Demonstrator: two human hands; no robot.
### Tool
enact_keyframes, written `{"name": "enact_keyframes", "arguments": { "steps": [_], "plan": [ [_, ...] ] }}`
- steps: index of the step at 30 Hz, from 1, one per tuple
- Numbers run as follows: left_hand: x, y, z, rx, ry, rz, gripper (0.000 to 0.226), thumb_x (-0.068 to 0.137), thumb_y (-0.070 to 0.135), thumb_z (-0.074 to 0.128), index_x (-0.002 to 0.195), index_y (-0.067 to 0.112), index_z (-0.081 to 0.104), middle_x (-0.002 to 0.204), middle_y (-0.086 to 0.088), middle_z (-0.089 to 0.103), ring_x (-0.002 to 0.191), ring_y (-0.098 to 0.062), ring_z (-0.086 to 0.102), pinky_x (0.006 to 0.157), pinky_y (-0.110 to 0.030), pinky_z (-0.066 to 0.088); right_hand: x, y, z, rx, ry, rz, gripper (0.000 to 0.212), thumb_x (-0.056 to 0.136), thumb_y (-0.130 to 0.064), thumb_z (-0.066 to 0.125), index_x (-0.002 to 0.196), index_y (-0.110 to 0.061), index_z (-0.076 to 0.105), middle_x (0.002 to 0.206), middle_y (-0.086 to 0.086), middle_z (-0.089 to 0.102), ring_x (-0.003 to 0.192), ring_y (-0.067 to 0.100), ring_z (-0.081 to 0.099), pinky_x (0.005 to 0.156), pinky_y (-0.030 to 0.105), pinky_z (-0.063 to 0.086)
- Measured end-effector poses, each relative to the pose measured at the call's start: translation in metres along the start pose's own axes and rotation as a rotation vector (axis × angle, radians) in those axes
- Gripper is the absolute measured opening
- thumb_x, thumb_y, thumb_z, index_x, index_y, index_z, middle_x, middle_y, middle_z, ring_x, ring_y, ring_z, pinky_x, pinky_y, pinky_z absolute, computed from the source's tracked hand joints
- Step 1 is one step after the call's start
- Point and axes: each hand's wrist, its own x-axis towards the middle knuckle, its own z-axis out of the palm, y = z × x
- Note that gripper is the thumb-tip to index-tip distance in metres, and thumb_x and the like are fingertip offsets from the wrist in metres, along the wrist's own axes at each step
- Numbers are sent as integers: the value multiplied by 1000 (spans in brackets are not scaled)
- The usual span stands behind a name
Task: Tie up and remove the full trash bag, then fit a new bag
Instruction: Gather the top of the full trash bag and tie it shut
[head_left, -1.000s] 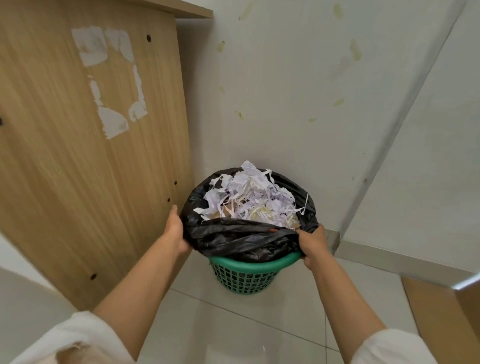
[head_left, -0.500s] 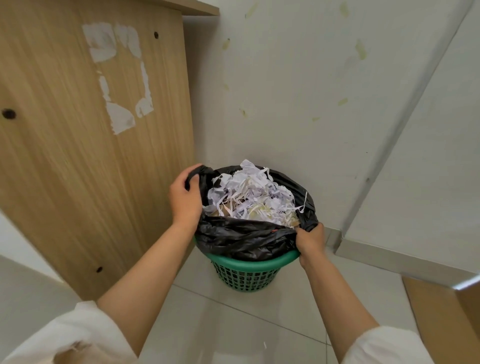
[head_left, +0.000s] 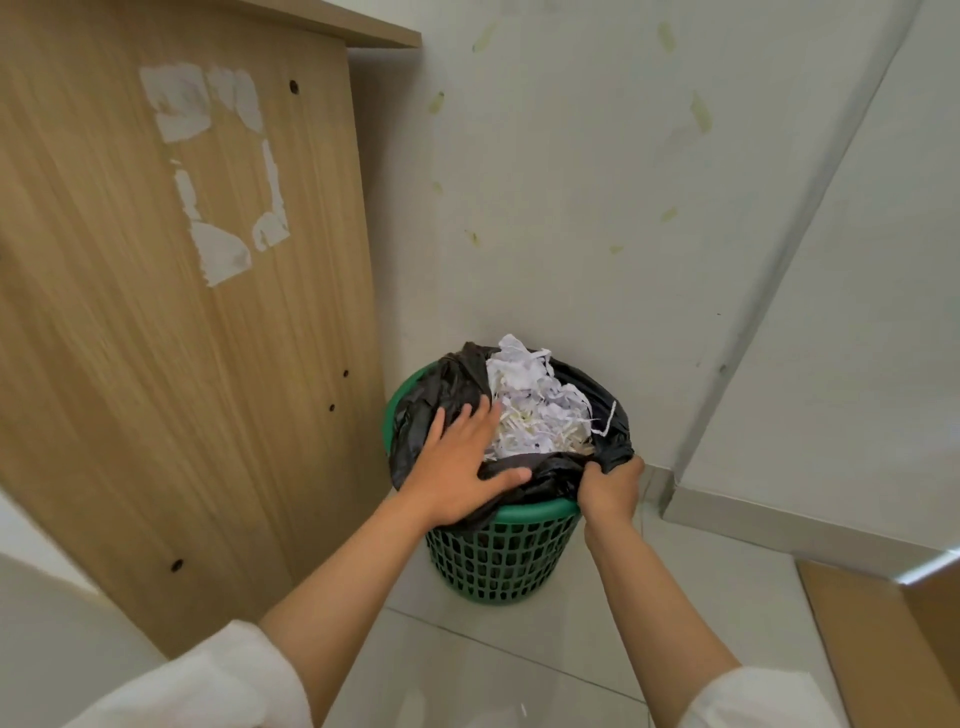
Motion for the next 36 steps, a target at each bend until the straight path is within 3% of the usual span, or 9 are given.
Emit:
{"name": "enact_keyframes", "arguments": {
  "steps": [4, 8, 16, 18, 20, 22, 26, 28, 36],
  "plan": [
    [5, 2, 13, 76, 21, 11, 99, 81, 79, 30, 152, 25, -13, 161, 3, -9, 148, -14, -6, 117, -43, -17, 7, -15, -5, 34, 83, -155, 52, 98, -2, 33, 148, -12, 33, 147, 9, 44, 133, 28, 43, 109, 33, 34],
    [6, 3, 12, -14, 56, 13, 107, 76, 81, 38, 152, 26, -12, 161, 4, -1, 148, -12, 3, 118, -42, -15, 5, -41, -3, 359, 25, -228, 50, 85, 10, 31, 103, -15, 69, 115, 8, 68, 109, 25, 62, 95, 33, 51],
    [6, 3, 8, -156, 137, -25, 118, 72, 75, 55, 151, 25, -17, 158, 0, 21, 146, -13, 19, 119, -42, -11, -17, -69, -16, 731, -350, -173, 33, 70, 8, 27, 64, -3, 58, 60, 14, 61, 62, 31, 60, 69, 35, 54],
    [6, 2, 8, -141, 144, -19, 118, 72, 73, 58, 151, 25, -15, 158, 1, 22, 145, -13, 20, 120, -41, -10, -15, -69, -18, 596, -286, -200, 24, 81, -3, 36, 73, -7, 58, 71, 11, 61, 61, 28, 59, 63, 32, 51],
    [7, 3, 9, -132, 154, -5, 117, 72, 70, 61, 151, 25, -13, 159, 1, 20, 145, -13, 20, 120, -39, -10, -7, -64, -19, 231, -85, -321, 13, 92, -21, 49, 91, -14, 60, 100, 7, 61, 89, 26, 61, 73, 30, 47],
    [8, 3, 10, -115, 167, 7, 117, 72, 68, 62, 152, 25, -11, 159, 1, 20, 145, -12, 20, 120, -38, -10, 5, -50, -19, -216, 55, -458, 36, 89, -36, 62, 119, -20, 53, 130, 9, 48, 122, 27, 47, 94, 32, 40],
    [8, 1, 12, -85, 182, 10, 116, 72, 68, 62, 153, 23, -8, 159, 1, 20, 145, -12, 21, 120, -38, -10, 25, -23, -11, -648, -248, -519, 73, 89, -31, 64, 150, -33, 24, 157, 8, 26, 146, 29, 19, 117, 54, 19],
    [8, 2, 12, -77, 180, 13, 115, 72, 68, 62, 153, 22, -7, 159, 1, 20, 145, -12, 21, 119, -38, -11, 25, -18, -9, -643, -338, -479, 59, 93, -17, 57, 147, -24, 36, 151, 9, 39, 140, 28, 35, 118, 45, 24],
    [8, 0, 12, -66, 150, -11, 117, 71, 69, 62, 152, 24, -10, 160, 1, 18, 146, -12, 17, 119, -40, -13, -2, -59, -10, -119, -27, -570, 35, 92, -3, 53, 119, -19, 69, 115, -2, 71, 108, 12, 64, 94, 19, 46]
  ]
}}
